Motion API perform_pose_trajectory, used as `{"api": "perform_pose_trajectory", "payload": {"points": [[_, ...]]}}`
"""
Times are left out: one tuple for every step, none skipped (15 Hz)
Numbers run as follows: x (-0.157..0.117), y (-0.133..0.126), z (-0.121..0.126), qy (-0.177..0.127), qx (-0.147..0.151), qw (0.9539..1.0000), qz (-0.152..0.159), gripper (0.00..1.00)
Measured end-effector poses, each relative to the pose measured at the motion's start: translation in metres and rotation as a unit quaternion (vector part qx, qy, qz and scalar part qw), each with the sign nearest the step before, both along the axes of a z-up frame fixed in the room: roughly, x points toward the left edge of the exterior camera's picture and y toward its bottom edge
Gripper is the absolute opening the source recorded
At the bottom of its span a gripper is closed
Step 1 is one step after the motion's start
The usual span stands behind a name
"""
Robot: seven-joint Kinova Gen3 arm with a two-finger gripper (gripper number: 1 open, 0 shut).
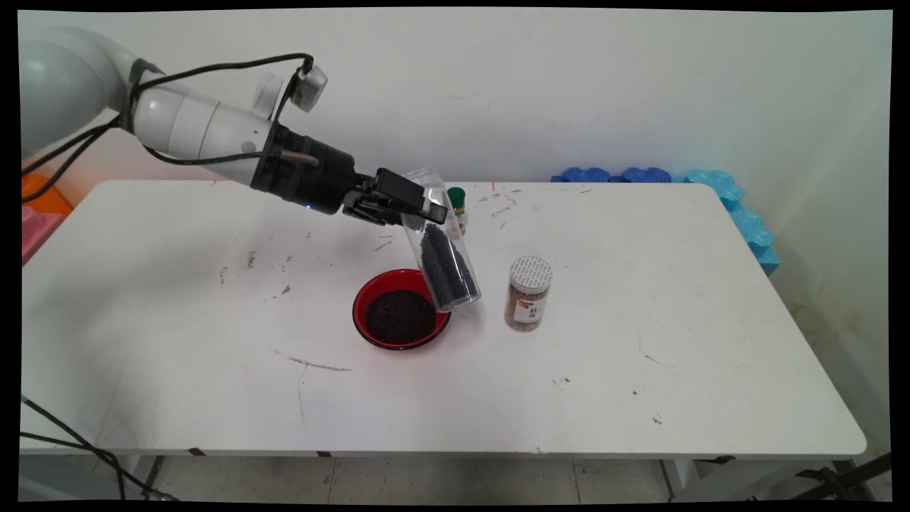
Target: Pour the black seasoning powder in the red bowl
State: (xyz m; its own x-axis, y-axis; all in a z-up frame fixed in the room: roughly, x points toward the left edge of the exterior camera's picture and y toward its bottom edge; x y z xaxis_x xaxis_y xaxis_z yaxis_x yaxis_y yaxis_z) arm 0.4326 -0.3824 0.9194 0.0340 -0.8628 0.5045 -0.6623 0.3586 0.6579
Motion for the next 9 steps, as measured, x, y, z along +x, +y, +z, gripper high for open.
{"api": "perform_pose_trajectory", "payload": {"points": [[-0.0007, -0.0008, 0.0016, -0.006, -0.01, 0.9999, -0.006, 0.0], [-0.0016, -0.0016, 0.0033, -0.013, -0.021, 0.9996, -0.014, 0.0], [-0.0022, -0.002, 0.0044, -0.018, -0.029, 0.9992, -0.02, 0.0], [-0.0027, -0.0023, 0.0053, -0.022, -0.036, 0.9988, -0.026, 0.0], [-0.0036, -0.0028, 0.0063, -0.028, -0.046, 0.998, -0.034, 0.0], [-0.0043, -0.0028, 0.0076, -0.035, -0.057, 0.9969, -0.042, 0.0], [-0.0051, -0.0031, 0.0089, -0.041, -0.068, 0.9956, -0.05, 0.0], [-0.0059, -0.0035, 0.0102, -0.047, -0.079, 0.9941, -0.057, 0.0], [-0.0066, -0.0037, 0.0112, -0.052, -0.088, 0.9927, -0.064, 0.0]]}}
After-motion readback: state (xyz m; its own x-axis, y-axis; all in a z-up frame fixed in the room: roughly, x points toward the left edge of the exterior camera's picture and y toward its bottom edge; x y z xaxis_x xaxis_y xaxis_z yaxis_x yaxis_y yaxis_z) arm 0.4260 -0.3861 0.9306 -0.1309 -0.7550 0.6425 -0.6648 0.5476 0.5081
